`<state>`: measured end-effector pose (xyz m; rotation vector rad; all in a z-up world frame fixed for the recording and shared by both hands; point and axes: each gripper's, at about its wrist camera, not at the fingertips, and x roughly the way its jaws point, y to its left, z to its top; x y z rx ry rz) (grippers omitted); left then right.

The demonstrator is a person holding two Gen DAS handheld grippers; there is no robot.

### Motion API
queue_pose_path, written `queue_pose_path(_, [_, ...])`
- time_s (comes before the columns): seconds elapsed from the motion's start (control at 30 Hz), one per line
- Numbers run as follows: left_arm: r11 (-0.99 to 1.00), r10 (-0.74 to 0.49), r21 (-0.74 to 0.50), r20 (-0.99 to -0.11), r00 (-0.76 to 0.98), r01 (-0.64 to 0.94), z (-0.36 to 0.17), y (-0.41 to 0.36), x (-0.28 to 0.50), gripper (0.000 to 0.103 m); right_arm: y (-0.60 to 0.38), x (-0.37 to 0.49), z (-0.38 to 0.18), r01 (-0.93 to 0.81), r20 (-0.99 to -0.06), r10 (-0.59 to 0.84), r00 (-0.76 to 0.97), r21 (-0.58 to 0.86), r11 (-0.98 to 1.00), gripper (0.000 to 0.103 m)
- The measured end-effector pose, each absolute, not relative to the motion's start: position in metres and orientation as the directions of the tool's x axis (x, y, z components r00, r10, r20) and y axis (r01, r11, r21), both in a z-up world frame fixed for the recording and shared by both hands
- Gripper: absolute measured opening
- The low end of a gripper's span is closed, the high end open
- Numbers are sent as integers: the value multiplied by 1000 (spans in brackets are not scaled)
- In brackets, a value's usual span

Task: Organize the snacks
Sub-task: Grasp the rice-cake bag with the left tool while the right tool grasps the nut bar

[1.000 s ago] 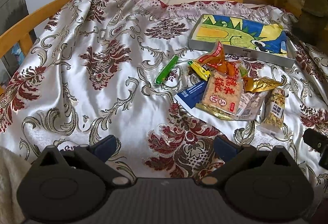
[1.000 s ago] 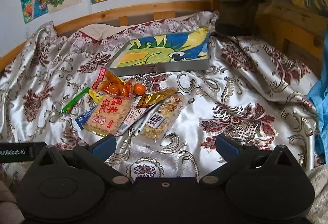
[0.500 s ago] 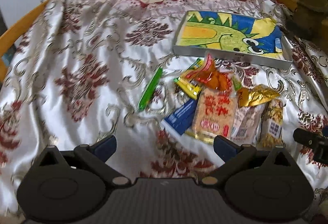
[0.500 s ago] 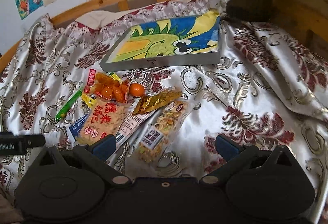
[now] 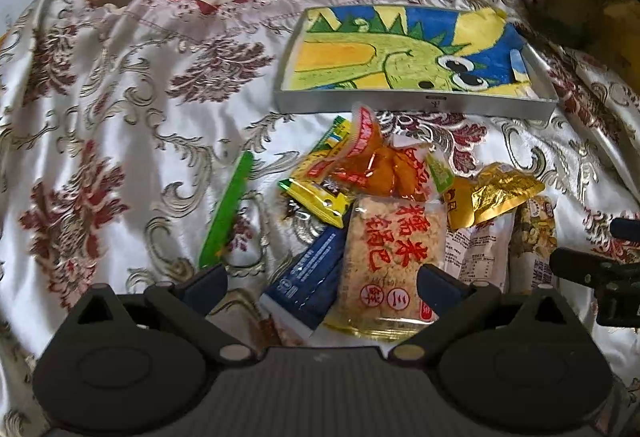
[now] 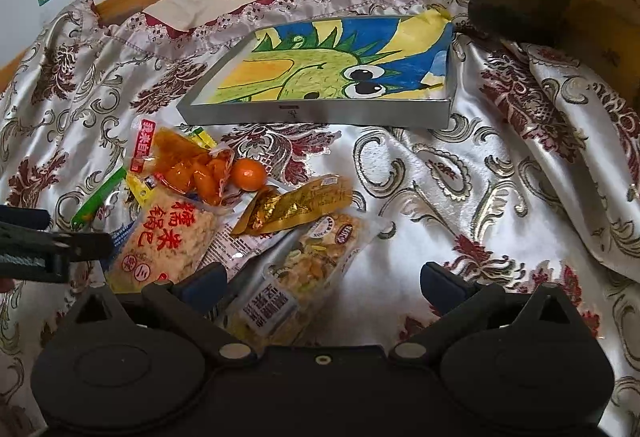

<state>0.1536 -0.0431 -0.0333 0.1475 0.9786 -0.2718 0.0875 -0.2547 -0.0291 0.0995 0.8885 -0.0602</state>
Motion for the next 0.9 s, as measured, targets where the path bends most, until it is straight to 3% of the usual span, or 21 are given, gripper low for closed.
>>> queue_pose_path(0.33, [950, -178, -12, -840, 513, 311, -49, -50, 169, 103, -246, 99, -44, 62, -783, -43, 620, -6, 998, 102])
queue_pose_path(0.9, [909, -250, -1, -801, 543, 416, -59, -73, 167, 102, -220, 103, -57, -18, -784, -45, 620, -72, 997, 83])
